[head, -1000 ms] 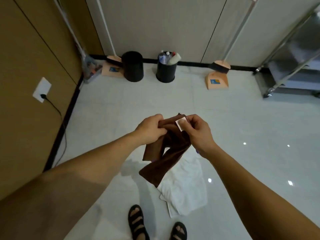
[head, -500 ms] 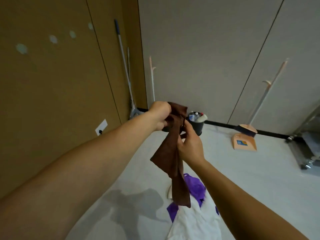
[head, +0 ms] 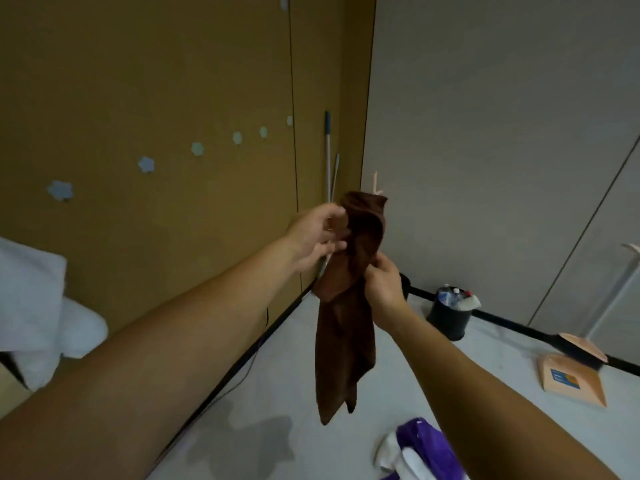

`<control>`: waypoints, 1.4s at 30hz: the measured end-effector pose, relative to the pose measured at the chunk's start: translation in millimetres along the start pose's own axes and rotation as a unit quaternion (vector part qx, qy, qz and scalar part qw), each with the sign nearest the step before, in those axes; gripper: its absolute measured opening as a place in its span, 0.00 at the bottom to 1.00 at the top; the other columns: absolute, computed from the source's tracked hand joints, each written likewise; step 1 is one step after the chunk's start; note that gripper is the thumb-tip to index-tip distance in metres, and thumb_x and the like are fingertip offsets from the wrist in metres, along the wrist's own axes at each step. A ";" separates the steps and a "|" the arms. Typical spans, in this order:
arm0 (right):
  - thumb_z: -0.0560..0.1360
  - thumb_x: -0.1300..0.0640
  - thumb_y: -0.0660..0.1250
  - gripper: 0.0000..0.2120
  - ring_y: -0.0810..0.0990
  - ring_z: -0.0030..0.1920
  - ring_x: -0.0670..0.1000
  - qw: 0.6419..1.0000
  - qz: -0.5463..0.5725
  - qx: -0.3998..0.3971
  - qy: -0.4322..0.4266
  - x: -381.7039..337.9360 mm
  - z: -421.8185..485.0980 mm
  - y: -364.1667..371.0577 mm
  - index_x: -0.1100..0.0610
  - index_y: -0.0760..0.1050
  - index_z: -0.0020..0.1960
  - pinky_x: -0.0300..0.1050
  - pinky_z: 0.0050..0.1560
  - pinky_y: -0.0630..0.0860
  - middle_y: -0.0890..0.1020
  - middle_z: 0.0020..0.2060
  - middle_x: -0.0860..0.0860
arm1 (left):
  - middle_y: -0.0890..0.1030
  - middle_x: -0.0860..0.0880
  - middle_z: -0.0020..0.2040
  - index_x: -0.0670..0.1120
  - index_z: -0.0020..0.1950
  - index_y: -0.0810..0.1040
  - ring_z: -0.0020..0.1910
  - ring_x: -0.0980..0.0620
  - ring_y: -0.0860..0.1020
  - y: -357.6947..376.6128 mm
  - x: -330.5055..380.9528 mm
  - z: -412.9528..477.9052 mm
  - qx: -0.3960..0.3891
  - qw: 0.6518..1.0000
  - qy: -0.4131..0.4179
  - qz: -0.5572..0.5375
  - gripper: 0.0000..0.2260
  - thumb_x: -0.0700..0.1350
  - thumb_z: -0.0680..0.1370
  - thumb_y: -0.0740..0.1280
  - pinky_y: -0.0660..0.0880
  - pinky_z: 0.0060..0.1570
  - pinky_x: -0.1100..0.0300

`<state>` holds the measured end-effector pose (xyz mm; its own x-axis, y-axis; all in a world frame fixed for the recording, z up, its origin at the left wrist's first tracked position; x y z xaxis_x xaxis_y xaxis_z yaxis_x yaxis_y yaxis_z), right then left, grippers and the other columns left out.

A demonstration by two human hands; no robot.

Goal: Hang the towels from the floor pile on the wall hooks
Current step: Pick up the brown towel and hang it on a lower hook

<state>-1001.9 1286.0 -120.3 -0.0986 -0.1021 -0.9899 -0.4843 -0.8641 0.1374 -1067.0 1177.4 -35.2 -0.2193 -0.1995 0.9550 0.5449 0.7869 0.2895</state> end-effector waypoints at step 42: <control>0.78 0.52 0.67 0.17 0.84 0.46 0.58 0.971 -0.020 -0.215 0.101 -14.0 20.4 198.8 0.65 0.75 0.55 0.52 0.47 0.79 0.83 0.48 0.60 | 0.81 0.45 0.35 0.43 0.41 0.82 0.36 0.48 0.79 -282.7 5.4 -87.9 -0.018 0.988 -0.148 -0.042 0.17 0.55 0.76 0.63 0.75 0.45 0.57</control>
<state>-1114.4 1125.7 -78.4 0.1061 -0.1217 -0.9869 -0.0719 -0.9908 0.1145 -1151.2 902.5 -106.3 -0.4903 -0.0796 0.8679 0.5418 0.7522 0.3751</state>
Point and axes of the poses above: each hand's wrist, its own z-axis towards the middle knuckle, its own y-axis out of the palm, x = y × z, the point moved 6 cm from there along z, towards the middle knuckle
